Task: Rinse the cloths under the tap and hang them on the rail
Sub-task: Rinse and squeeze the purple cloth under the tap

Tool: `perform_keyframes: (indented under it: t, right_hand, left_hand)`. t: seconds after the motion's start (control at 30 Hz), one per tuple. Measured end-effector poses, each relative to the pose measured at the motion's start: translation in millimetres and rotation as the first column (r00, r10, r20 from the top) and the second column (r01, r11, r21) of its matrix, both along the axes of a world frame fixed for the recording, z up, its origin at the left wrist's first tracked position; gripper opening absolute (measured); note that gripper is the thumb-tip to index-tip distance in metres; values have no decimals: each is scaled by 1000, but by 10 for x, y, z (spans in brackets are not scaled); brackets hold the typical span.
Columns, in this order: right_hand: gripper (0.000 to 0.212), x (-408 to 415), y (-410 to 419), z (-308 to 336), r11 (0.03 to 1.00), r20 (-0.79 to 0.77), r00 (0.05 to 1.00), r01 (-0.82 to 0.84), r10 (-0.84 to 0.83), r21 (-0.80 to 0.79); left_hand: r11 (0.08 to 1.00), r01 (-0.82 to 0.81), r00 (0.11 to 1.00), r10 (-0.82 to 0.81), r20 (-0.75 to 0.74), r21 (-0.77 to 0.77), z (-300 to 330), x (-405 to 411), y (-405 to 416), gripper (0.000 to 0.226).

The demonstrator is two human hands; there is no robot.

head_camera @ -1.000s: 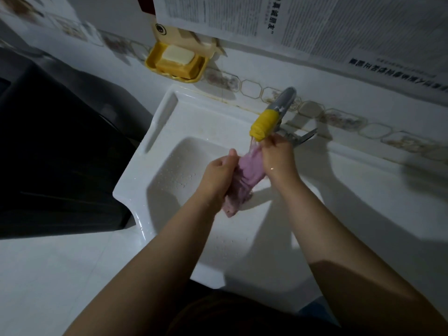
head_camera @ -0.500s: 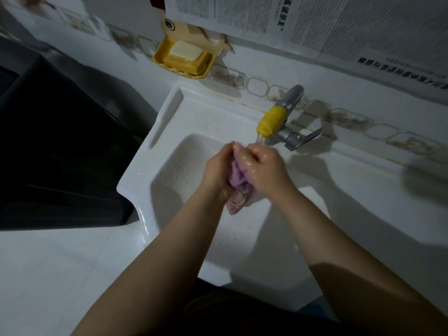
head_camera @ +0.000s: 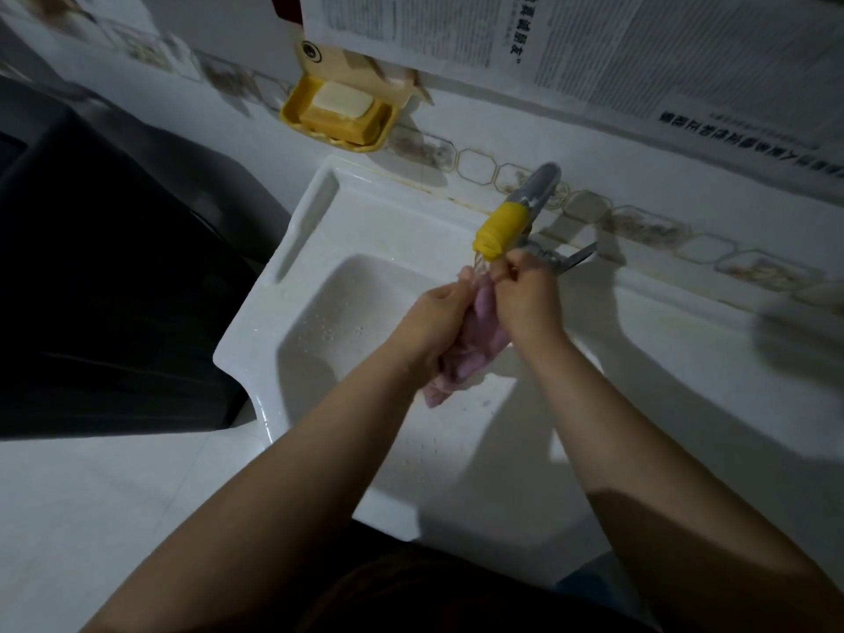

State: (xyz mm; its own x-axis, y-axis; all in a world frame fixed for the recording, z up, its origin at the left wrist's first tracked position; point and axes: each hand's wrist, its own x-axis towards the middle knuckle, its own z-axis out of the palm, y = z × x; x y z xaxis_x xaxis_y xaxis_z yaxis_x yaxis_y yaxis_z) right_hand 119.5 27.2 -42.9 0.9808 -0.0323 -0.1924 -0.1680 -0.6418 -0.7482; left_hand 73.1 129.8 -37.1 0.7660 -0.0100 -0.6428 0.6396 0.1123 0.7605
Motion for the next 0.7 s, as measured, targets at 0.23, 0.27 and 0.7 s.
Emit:
perform_keyframes:
  t: [0.23,0.27,0.7]
  right_hand:
    - [20,-185,-189,130,889,-342,827,-366,446,275]
    - [17,-190,-202,106,889,-299,848,-357,437,288]
    - [23,-4,-140,202,835,-146,974,224,-174,502]
  left_hand:
    - [974,130,927,-185,328,183,122,119,429,12]
    - [956,156,909,-237,342,247,141,125,445,13]
    - [932,-33,933,-101,346,361,-101,98,372,63]
